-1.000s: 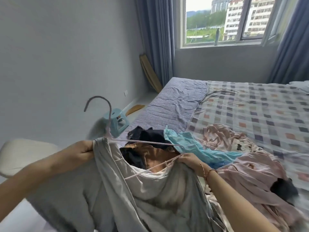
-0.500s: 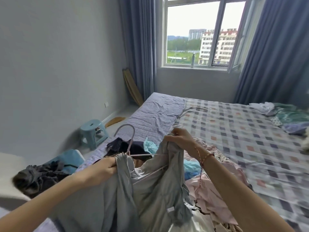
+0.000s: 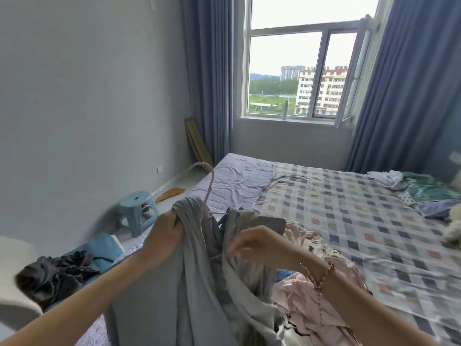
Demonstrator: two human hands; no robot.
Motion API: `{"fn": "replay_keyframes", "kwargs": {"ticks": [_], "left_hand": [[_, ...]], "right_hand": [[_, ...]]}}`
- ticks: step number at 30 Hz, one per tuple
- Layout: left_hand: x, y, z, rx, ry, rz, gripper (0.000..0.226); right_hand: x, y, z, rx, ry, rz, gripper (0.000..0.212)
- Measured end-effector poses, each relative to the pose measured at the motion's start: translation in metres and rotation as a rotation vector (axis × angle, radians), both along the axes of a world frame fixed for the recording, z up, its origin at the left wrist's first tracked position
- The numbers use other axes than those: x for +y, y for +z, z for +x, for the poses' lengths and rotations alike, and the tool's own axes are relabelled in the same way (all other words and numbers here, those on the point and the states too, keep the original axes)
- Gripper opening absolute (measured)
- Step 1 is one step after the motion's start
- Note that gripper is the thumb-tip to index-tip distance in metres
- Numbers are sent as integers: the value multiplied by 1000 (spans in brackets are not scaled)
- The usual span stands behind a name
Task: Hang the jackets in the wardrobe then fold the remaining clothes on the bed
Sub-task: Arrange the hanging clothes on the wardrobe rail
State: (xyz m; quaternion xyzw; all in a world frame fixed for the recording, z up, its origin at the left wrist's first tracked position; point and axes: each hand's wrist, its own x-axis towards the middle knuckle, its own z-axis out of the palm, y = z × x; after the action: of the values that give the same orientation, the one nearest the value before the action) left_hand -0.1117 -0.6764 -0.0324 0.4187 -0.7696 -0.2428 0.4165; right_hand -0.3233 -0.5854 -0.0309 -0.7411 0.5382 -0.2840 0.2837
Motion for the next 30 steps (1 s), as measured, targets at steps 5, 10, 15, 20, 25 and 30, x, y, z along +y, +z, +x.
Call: {"fn": "replay_keyframes", "kwargs": {"ticks": [5, 10, 15, 20, 25, 30], "left_hand": [[16, 37, -1, 160, 61, -62, 28], [15, 57, 6, 219, 53, -34, 16], [15, 59, 11, 190, 49, -39, 24], [28, 60, -9, 60, -48, -100, 33], [30, 52, -17, 278, -146, 98, 20], [20, 83, 1, 962, -328, 580, 15]], "right_hand": [[-29, 1, -47, -88, -648, -399, 17], [-46, 35, -58, 328, -806, -712, 57], [-39, 71, -47, 437, -435, -448, 29], [-36, 61, 1, 294, -57, -234, 41], [-35, 48, 21, -190, -179, -110, 33], [-29, 44, 3, -573, -253, 198, 51]]}}
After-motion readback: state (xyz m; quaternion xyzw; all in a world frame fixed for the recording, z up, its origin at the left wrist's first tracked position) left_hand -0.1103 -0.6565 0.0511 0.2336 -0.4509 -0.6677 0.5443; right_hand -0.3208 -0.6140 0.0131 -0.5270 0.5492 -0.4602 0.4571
